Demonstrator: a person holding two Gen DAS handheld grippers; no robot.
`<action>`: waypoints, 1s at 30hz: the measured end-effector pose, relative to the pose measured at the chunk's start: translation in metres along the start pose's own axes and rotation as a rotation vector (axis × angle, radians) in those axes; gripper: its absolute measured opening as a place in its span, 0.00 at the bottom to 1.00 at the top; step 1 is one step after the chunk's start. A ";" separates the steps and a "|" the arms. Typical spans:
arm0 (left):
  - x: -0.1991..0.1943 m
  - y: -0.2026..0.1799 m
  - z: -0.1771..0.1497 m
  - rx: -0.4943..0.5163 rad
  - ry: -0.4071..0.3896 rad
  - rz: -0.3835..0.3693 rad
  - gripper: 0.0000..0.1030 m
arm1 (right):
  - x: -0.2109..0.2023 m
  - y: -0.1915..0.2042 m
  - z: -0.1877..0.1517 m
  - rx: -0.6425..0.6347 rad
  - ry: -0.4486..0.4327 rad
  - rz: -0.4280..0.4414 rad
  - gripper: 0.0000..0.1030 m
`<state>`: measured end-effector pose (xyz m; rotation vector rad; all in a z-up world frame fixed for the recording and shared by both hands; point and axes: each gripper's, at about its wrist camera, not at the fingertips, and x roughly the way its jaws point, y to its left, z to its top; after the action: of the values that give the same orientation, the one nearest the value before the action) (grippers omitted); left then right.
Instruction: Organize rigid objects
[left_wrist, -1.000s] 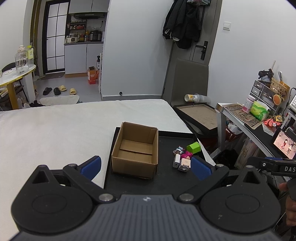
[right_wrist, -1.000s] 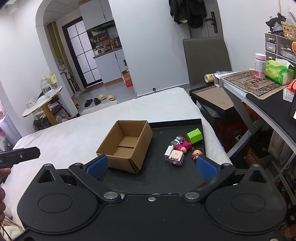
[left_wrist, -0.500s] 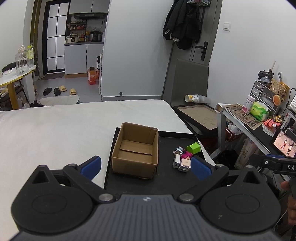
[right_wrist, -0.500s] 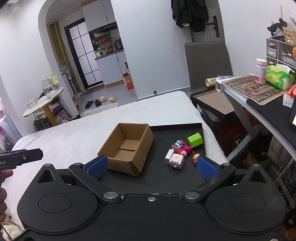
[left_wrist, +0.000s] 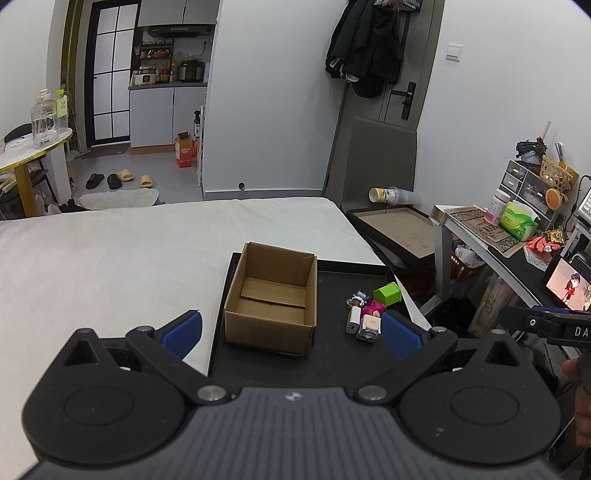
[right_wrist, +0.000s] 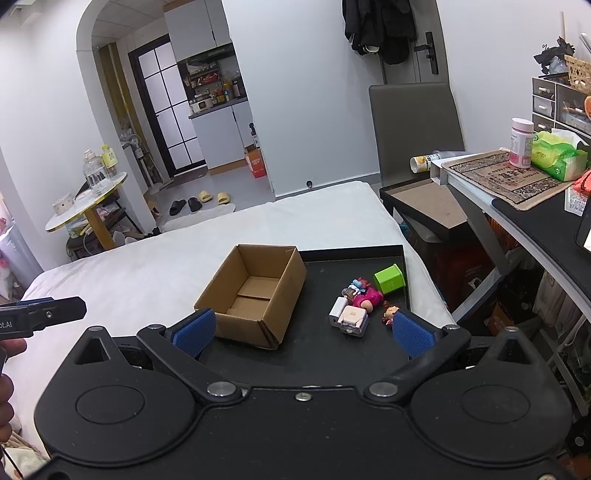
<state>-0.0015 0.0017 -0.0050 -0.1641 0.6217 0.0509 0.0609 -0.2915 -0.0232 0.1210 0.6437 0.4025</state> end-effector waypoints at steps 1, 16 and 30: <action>0.000 -0.001 0.000 0.001 0.001 0.001 0.99 | 0.000 0.000 0.000 0.000 0.000 -0.001 1.00; 0.005 -0.001 0.001 0.004 0.010 -0.006 0.99 | 0.000 0.001 0.000 0.005 0.004 -0.008 1.00; 0.012 0.005 0.007 0.001 0.020 -0.005 0.99 | 0.005 0.000 0.002 0.011 0.005 0.002 1.00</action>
<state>0.0123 0.0075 -0.0071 -0.1659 0.6415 0.0441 0.0657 -0.2888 -0.0248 0.1314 0.6510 0.4007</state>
